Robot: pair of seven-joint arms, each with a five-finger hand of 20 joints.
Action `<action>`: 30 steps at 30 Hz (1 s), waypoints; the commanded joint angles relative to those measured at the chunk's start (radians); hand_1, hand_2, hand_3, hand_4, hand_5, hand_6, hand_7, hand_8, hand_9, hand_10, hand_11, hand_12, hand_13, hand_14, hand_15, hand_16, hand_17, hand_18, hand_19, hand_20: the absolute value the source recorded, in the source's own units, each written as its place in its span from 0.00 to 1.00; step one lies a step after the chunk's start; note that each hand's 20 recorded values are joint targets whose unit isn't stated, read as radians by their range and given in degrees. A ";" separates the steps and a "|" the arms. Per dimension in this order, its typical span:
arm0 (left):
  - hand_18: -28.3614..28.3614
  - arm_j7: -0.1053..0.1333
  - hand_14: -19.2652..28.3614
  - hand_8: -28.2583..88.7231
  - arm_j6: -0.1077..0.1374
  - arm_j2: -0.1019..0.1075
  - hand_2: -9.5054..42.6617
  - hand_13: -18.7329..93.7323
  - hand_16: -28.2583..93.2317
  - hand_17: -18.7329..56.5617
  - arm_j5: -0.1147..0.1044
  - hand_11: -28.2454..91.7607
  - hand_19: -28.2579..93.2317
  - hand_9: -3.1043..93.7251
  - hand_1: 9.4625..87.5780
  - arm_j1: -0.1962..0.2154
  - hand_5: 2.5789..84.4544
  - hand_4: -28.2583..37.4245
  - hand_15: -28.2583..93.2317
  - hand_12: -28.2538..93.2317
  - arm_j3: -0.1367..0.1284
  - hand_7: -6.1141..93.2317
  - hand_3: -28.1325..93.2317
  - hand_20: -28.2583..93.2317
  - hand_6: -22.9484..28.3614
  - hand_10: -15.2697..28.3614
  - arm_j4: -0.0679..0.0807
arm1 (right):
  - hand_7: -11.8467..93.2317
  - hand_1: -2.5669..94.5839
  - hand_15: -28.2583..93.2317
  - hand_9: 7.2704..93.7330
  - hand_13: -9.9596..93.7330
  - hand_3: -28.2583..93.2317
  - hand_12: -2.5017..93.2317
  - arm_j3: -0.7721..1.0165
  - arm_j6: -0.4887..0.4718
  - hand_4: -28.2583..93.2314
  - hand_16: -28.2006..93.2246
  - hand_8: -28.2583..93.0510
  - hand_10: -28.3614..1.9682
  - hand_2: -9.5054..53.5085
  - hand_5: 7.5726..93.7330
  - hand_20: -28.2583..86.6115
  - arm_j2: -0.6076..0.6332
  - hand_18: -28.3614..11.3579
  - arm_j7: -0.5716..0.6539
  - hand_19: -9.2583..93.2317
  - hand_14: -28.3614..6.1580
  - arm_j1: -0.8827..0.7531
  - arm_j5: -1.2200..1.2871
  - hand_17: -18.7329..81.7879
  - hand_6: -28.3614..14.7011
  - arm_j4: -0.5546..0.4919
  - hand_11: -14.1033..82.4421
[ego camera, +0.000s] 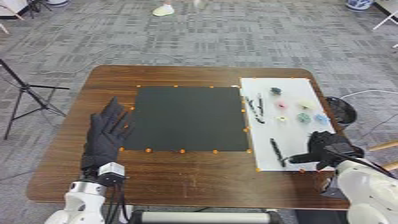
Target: Arrange flowers
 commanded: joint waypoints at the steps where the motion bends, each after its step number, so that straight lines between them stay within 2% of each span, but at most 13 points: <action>1: 0.82 0.001 0.62 0.17 0.008 -0.013 0.14 0.28 0.34 0.05 -0.010 0.28 0.53 0.19 0.30 0.027 0.21 0.05 0.23 0.42 0.001 0.22 0.54 0.30 0.44 0.53 -0.005 | 0.52 0.48 0.84 0.84 0.78 0.31 0.32 -0.103 -0.017 0.12 0.46 0.10 0.57 0.01 0.76 0.47 0.019 0.22 -0.024 0.87 0.55 0.123 0.047 0.47 0.69 0.041 0.63; 6: 0.82 -0.001 0.62 0.17 0.000 -0.010 0.15 0.28 0.34 0.05 -0.010 0.28 0.53 0.19 0.29 0.013 0.21 0.05 0.23 0.42 0.007 0.22 0.55 0.30 0.44 0.53 0.002 | 0.51 0.46 0.84 0.84 0.78 0.35 0.32 -0.132 -0.002 0.11 0.45 0.10 0.57 0.02 0.76 0.47 0.013 0.22 -0.042 0.87 0.55 0.153 0.058 0.47 0.68 0.052 0.63; 12: 0.82 0.002 0.62 0.17 0.004 -0.006 0.15 0.28 0.34 0.05 -0.011 0.28 0.53 0.19 0.29 0.021 0.21 0.04 0.23 0.41 0.006 0.22 0.56 0.30 0.44 0.53 -0.001 | 0.51 0.43 0.83 0.84 0.78 0.44 0.32 -0.175 -0.018 0.06 0.45 0.11 0.57 0.01 0.75 0.46 0.036 0.22 -0.058 0.87 0.55 0.175 0.039 0.46 0.68 0.103 0.62; 19: 0.82 0.003 0.62 0.17 -0.004 -0.007 0.15 0.28 0.34 0.05 -0.012 0.28 0.53 0.19 0.28 0.015 0.21 0.04 0.23 0.41 0.011 0.22 0.57 0.30 0.44 0.53 0.003 | 0.51 0.43 0.83 0.83 0.77 0.47 0.32 -0.211 -0.074 0.05 0.45 0.11 0.57 0.00 0.75 0.46 0.065 0.22 -0.048 0.87 0.55 0.187 0.026 0.46 0.68 0.163 0.62; 24: 0.82 0.001 0.62 0.17 -0.002 -0.011 0.15 0.28 0.34 0.05 -0.012 0.28 0.53 0.19 0.28 0.019 0.21 0.03 0.23 0.41 0.011 0.22 0.57 0.30 0.44 0.53 0.001 | 0.51 0.41 0.83 0.83 0.77 0.56 0.32 -0.247 -0.095 0.00 0.45 0.11 0.57 0.00 0.74 0.46 0.080 0.22 -0.081 0.86 0.55 0.175 -0.004 0.46 0.68 0.160 0.62; 28: 0.82 0.005 0.62 0.17 -0.015 -0.013 0.15 0.28 0.34 0.05 -0.032 0.28 0.53 0.19 0.28 0.012 0.21 0.03 0.23 0.41 0.012 0.22 0.57 0.30 0.44 0.53 0.004 | 0.53 0.48 0.83 0.85 0.79 0.51 0.32 -0.268 -0.124 0.00 0.45 0.10 0.59 0.00 0.76 0.46 0.087 0.23 -0.094 0.87 0.56 0.134 -0.029 0.47 0.70 0.139 0.63; 30: 0.82 0.007 0.62 0.17 -0.010 -0.011 0.15 0.28 0.34 0.05 -0.029 0.28 0.53 0.19 0.28 0.013 0.21 0.03 0.23 0.41 0.011 0.22 0.57 0.30 0.44 0.53 0.003 | 0.53 0.49 0.83 0.85 0.79 0.49 0.32 -0.277 -0.126 0.01 0.45 0.10 0.59 0.00 0.76 0.46 0.090 0.23 -0.095 0.87 0.56 0.112 -0.039 0.47 0.70 0.129 0.63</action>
